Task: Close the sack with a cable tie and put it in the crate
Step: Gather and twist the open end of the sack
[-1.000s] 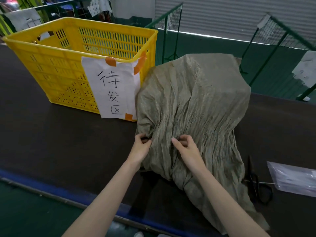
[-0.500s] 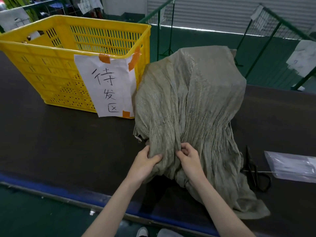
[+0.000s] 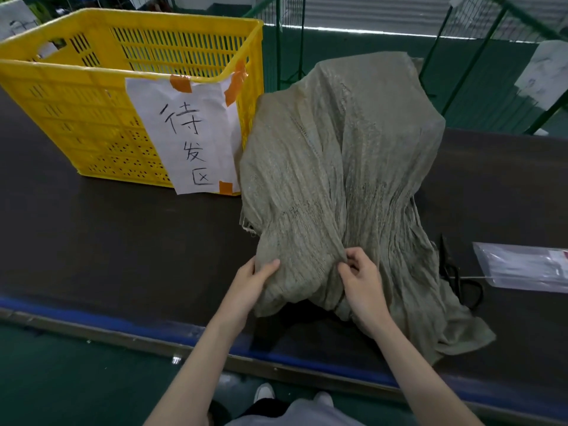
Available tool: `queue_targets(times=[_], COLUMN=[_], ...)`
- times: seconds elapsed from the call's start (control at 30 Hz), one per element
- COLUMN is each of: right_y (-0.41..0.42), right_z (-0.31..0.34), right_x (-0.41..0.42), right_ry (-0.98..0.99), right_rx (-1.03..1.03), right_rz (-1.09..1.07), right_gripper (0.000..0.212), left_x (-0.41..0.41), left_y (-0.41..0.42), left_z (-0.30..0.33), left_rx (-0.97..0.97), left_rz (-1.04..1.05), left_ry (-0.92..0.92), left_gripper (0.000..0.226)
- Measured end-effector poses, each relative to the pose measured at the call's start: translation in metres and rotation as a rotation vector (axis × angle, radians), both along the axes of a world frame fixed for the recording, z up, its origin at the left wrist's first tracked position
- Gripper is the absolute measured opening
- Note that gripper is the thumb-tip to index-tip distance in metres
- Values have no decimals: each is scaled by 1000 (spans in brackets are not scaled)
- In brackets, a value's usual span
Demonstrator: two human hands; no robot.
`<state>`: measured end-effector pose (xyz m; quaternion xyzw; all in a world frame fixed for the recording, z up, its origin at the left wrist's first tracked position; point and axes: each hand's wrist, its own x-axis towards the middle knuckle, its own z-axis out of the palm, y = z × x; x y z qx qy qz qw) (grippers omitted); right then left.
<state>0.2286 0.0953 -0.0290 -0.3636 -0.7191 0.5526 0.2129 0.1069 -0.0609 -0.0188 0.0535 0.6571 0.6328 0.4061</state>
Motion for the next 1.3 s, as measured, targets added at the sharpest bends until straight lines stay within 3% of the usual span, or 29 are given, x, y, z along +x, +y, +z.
queue_targets(times=[0.13, 0.3, 0.53, 0.7, 0.87, 1.0, 1.3], right_y=[-3, -6, -12, -17, -24, -24, -2], right_z=[2, 5, 6, 1, 2, -1, 15], right_x=[4, 7, 7, 7, 4, 3, 1], right_ry=[8, 11, -25, -53, -74, -115, -66], right_rx=[33, 66, 120, 194, 276, 295, 388], right_rz=[16, 53, 95, 144, 189, 239, 191], right_gripper=[15, 18, 13, 16, 36, 24, 13], left_x=[-26, -68, -69, -65, -62, -60, -62], left_y=[13, 45, 89, 106, 116, 120, 116], left_z=[10, 12, 35, 49, 58, 58, 46], left_rx=[116, 183, 232, 171, 141, -44, -60], left_rz=[27, 71, 80, -50, -144, -228, -122], left_ry=[-231, -443, -400, -359, -286, -204, -225], left_gripper=[41, 80, 76, 92, 70, 37, 37])
